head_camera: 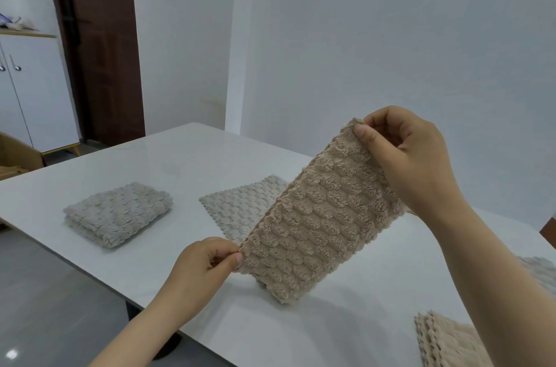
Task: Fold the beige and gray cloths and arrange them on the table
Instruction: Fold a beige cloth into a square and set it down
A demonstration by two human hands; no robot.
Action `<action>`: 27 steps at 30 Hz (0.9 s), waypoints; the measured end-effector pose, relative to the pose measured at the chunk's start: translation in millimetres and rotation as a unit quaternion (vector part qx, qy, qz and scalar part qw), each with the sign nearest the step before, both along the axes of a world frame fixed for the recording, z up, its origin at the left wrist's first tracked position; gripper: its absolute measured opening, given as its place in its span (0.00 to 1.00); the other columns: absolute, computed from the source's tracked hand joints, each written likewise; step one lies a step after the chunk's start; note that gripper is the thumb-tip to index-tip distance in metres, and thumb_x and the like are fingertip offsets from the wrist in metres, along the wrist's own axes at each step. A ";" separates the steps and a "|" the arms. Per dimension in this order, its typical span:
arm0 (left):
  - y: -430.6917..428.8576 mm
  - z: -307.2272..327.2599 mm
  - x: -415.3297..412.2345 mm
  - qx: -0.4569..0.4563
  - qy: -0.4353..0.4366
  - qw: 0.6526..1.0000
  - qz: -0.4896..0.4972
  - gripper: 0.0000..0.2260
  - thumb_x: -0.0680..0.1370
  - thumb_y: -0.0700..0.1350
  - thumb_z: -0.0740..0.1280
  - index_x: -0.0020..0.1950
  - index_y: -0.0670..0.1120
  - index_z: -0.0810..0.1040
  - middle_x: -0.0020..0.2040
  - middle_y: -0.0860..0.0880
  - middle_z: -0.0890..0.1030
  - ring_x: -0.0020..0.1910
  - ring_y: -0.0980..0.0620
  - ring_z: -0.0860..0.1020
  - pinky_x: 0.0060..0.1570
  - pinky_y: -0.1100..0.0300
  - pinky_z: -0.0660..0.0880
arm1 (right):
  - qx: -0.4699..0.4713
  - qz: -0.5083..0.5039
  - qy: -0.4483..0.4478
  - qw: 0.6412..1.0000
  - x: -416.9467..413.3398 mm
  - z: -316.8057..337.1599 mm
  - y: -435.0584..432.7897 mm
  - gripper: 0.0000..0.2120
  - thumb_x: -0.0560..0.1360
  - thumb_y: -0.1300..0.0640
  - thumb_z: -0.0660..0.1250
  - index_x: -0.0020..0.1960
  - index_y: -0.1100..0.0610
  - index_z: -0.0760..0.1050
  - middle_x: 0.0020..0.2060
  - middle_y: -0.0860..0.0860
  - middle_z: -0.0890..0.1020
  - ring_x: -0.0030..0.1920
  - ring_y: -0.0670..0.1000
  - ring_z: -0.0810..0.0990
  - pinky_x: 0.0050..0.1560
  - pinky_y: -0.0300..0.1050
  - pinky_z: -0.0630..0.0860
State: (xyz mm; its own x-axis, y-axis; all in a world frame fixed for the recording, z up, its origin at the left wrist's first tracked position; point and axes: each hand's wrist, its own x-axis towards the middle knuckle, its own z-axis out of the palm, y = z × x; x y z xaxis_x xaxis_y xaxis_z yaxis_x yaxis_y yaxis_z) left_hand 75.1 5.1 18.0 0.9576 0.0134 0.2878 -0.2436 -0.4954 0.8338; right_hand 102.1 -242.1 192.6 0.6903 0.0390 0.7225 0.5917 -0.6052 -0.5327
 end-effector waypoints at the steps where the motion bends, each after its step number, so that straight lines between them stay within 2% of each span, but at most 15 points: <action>1: 0.4 0.3 -0.7 -0.007 0.004 1.000 0.012 0.09 0.74 0.42 0.70 0.34 0.49 0.81 0.37 0.50 0.81 0.35 0.55 0.76 0.34 0.70 0.67 | 0.005 0.000 0.001 1.000 -0.1 -0.4 -0.6 0.04 0.75 0.55 0.69 0.42 0.53 0.78 0.36 0.44 0.81 0.35 0.39 0.75 0.37 0.27 0.70; 7: 5.0 10.0 -2.7 -0.083 -0.008 0.992 0.097 0.08 0.73 0.39 0.71 0.36 0.49 0.84 0.32 0.54 0.84 0.32 0.61 0.79 0.34 0.74 0.71 | 0.035 -0.019 0.010 0.999 -0.2 -9.3 -9.2 0.04 0.75 0.55 0.69 0.41 0.52 0.78 0.34 0.43 0.79 0.34 0.39 0.74 0.36 0.27 0.69; 12: 12.5 18.5 1.1 -0.158 -0.027 0.978 0.135 0.06 0.72 0.39 0.72 0.38 0.49 0.83 0.36 0.49 0.84 0.38 0.50 0.82 0.45 0.54 0.77 | 0.074 -0.045 0.010 0.996 1.0 -20.4 -19.2 0.04 0.75 0.55 0.70 0.43 0.54 0.79 0.36 0.48 0.81 0.36 0.44 0.76 0.36 0.29 0.70; 16: 17.2 26.9 4.3 -0.212 -0.041 0.966 0.143 0.04 0.73 0.39 0.72 0.44 0.48 0.82 0.40 0.44 0.84 0.42 0.44 0.82 0.48 0.53 0.77 | 0.114 -0.057 0.016 0.992 0.1 -32.8 -24.1 0.05 0.75 0.54 0.69 0.41 0.52 0.78 0.34 0.46 0.80 0.34 0.41 0.74 0.35 0.28 0.69; 19: 21.1 29.8 8.8 -0.204 -0.051 0.966 0.153 0.03 0.74 0.42 0.71 0.44 0.51 0.83 0.40 0.46 0.84 0.43 0.44 0.81 0.47 0.53 0.77 | 0.142 -0.064 0.031 0.987 -1.3 -44.4 -26.9 0.05 0.76 0.54 0.69 0.41 0.51 0.77 0.34 0.44 0.79 0.31 0.39 0.73 0.33 0.27 0.68; 24: 19.6 30.5 11.6 -0.176 -0.061 0.970 0.153 0.05 0.77 0.45 0.66 0.43 0.49 0.80 0.40 0.48 0.82 0.43 0.46 0.80 0.49 0.47 0.76 | 0.160 -0.080 0.054 0.982 -7.5 -69.5 -28.4 0.05 0.77 0.54 0.67 0.43 0.54 0.76 0.37 0.46 0.79 0.33 0.39 0.73 0.34 0.27 0.69; 27: 17.6 30.9 11.6 -0.181 -0.059 0.971 0.143 0.06 0.78 0.45 0.65 0.42 0.48 0.78 0.36 0.46 0.78 0.36 0.48 0.75 0.42 0.50 0.74 | 0.153 -0.098 0.052 0.982 -11.5 -84.5 -28.7 0.05 0.79 0.54 0.65 0.45 0.55 0.75 0.38 0.47 0.79 0.35 0.37 0.74 0.36 0.27 0.69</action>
State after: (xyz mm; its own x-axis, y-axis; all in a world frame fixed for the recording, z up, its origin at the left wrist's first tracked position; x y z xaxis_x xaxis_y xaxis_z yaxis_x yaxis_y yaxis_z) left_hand 86.7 22.6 49.0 0.8601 0.3955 0.3221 -0.2439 -0.2357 0.9407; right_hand 90.6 -270.8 108.0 0.7338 -0.3095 0.6048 0.4128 -0.5040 -0.7587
